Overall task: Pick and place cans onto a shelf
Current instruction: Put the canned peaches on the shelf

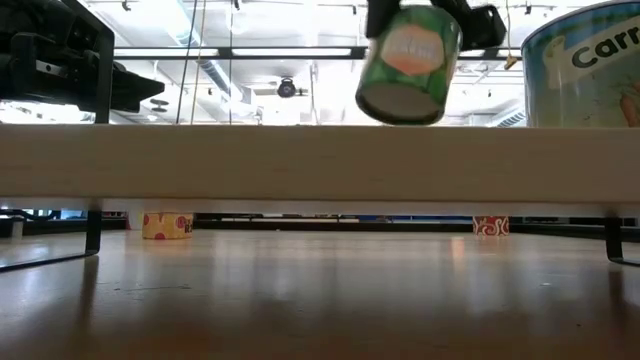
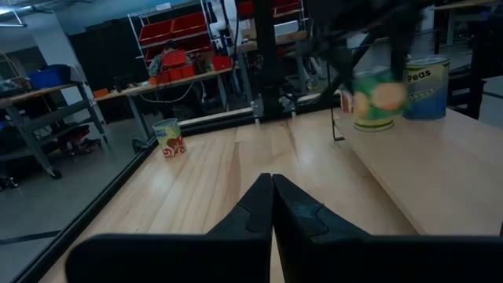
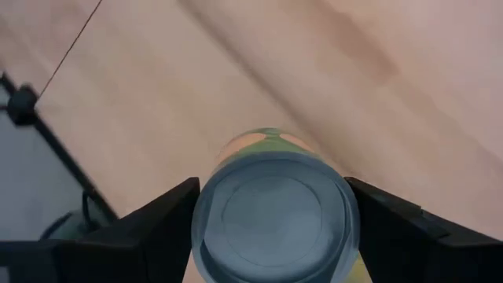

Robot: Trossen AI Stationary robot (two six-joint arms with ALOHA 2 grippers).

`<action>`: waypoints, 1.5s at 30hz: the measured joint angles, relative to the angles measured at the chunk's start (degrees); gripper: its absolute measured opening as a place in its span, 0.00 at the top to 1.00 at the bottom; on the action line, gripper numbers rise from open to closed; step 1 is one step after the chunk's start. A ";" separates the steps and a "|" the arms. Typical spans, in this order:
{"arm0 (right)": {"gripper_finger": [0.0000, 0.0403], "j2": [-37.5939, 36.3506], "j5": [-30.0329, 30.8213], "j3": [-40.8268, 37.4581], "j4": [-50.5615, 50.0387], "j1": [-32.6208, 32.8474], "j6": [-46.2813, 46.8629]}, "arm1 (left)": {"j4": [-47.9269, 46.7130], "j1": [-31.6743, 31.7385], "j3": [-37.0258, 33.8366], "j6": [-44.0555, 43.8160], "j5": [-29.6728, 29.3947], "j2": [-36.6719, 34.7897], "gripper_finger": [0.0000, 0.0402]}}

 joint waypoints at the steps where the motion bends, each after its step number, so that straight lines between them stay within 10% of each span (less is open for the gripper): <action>1: 0.26 1.91 -0.38 2.46 -1.44 0.41 -0.63 | 0.01 0.00 0.00 0.00 -0.01 -0.02 0.97; 9: 0.26 13.60 0.09 15.87 -18.09 2.04 -1.95 | 0.00 0.01 0.00 0.00 -0.01 -0.02 0.97; 45: 0.16 16.16 -2.01 16.04 -16.98 2.41 -0.13 | 0.01 0.01 0.00 -0.01 0.01 -0.02 0.97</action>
